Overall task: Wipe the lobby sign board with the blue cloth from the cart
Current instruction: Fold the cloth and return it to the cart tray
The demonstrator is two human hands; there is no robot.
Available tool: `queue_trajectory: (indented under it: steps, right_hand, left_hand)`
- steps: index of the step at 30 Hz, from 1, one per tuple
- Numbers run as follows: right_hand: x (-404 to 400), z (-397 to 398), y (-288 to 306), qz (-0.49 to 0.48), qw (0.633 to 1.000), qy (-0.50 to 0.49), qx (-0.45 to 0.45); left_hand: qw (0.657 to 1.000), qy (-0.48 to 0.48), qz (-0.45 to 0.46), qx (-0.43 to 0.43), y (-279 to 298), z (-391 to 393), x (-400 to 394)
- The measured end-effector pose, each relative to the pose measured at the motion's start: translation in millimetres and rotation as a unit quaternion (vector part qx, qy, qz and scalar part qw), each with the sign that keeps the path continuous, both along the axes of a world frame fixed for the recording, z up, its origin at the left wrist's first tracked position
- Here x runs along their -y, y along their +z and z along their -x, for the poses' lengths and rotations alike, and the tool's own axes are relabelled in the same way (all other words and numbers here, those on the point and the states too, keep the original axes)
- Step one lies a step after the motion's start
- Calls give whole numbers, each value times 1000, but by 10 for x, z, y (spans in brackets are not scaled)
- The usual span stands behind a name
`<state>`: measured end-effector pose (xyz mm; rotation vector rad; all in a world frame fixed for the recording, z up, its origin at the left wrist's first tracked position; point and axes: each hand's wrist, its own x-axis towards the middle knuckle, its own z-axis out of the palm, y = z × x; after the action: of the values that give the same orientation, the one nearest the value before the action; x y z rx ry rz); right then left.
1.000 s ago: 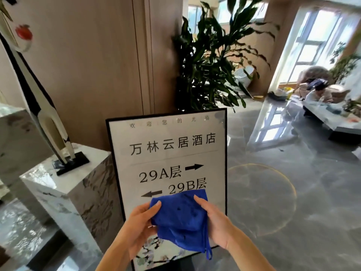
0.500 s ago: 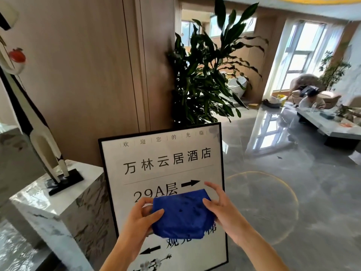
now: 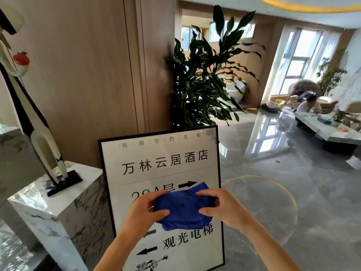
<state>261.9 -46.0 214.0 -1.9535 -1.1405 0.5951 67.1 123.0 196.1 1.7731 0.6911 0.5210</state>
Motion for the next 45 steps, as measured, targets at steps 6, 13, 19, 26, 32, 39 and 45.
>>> queue_trajectory:
  steps: [6,13,19,26,32,39,45]
  right_hand:
    - [-21,-15,7,15,992,-16,128]
    - [-40,35,105,5,957,-114,268]
    - [-81,60,237,3,937,-130,325]
    - [-142,-56,574,5,947,-108,301]
    - [-197,-124,807,-40,937,-107,331]
    - [-201,-278,921,-53,963,-58,258]
    - [-127,-389,886,-64,970,-28,235]
  left_hand:
    - [991,75,-112,-20,48,-63,75]
    - [976,90,-195,-43,153,-106,118]
    - [977,125,-175,0,332,-131,150]
    - [961,137,-239,23,617,-156,90]
    - [953,156,-255,40,857,-184,47]
    - [954,169,-241,45,946,-199,103]
    - [956,183,-225,30,908,-247,244]
